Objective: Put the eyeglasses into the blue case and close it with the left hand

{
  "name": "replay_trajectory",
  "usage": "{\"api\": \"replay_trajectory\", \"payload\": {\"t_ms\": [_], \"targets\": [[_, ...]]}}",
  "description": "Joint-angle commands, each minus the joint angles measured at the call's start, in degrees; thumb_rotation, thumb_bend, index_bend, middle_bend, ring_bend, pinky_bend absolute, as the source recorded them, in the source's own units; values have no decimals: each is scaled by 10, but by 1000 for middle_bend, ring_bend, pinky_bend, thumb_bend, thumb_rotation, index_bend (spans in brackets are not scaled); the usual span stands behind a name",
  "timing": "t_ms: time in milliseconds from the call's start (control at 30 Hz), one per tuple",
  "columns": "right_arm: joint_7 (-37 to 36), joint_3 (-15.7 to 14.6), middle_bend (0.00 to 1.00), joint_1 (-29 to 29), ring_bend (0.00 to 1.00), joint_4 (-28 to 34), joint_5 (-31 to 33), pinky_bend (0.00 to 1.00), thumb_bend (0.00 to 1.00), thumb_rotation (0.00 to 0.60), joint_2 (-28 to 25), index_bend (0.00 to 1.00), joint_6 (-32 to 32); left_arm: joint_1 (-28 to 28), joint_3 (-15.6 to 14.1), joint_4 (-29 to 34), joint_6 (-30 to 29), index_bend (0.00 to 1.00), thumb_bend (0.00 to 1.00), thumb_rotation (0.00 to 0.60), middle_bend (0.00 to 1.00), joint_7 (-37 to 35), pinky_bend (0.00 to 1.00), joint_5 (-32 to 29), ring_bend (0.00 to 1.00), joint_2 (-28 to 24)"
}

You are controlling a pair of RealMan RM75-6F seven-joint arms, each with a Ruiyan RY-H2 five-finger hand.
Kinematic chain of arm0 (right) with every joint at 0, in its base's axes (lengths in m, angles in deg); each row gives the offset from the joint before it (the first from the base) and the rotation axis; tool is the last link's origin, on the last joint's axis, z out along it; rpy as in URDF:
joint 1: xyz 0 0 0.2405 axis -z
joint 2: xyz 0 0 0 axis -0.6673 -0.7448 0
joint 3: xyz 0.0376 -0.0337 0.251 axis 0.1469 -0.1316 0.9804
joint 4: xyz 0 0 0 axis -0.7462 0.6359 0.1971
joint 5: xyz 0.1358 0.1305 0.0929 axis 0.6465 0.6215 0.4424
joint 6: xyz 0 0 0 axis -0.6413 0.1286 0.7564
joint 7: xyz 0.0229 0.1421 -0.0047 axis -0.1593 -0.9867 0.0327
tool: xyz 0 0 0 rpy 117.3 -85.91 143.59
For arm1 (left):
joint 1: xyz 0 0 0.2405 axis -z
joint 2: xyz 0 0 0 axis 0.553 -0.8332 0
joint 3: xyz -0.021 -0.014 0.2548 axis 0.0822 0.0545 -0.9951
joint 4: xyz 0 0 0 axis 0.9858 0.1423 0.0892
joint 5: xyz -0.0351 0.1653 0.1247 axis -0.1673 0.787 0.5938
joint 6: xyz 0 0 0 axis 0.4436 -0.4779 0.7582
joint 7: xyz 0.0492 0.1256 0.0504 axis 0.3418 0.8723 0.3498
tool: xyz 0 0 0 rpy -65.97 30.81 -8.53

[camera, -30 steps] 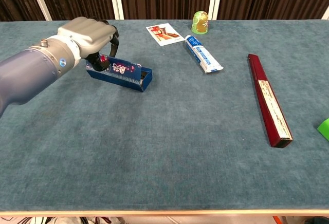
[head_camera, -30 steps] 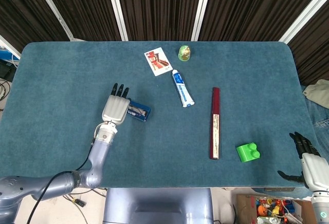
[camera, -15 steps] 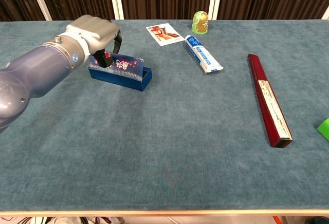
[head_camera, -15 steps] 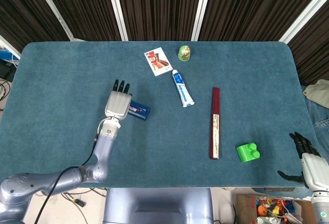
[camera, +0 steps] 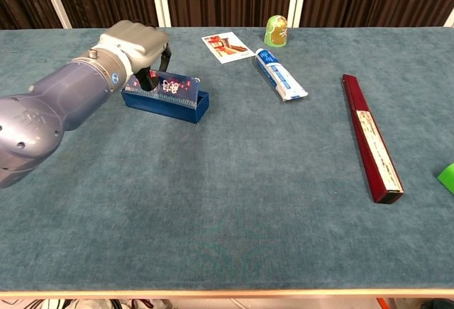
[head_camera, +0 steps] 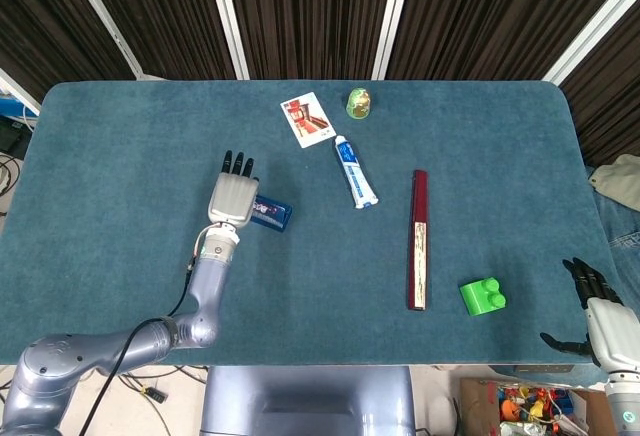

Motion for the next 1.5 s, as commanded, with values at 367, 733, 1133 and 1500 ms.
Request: {"api": "replay_trajectory", "payload": {"t_ms": [367,733,1133,1500], "targets": [[0,-1,0,-1,4,2,3,168,108,600,-2,0,3,14,3,-42,8,436,438,600,136,-3,35,-9,32,20],[-4,-1,0,-1,4,5,4,168,107,600,-5,0,6,28,8,-105,14,185,437,600,122,-3,32,-9,32,50],[-2,0,0,-1,4,2,1,168,107,600,-3,0,1,-52,-11,142,-55,39,391,600,28,-47,5,36,0,-94],[3,2,0,3,4,-10,-20,168,107,600,8,0,-23,-202,-106,483,-162,26,284,600,0,-89,0,86,0,-322]]}}
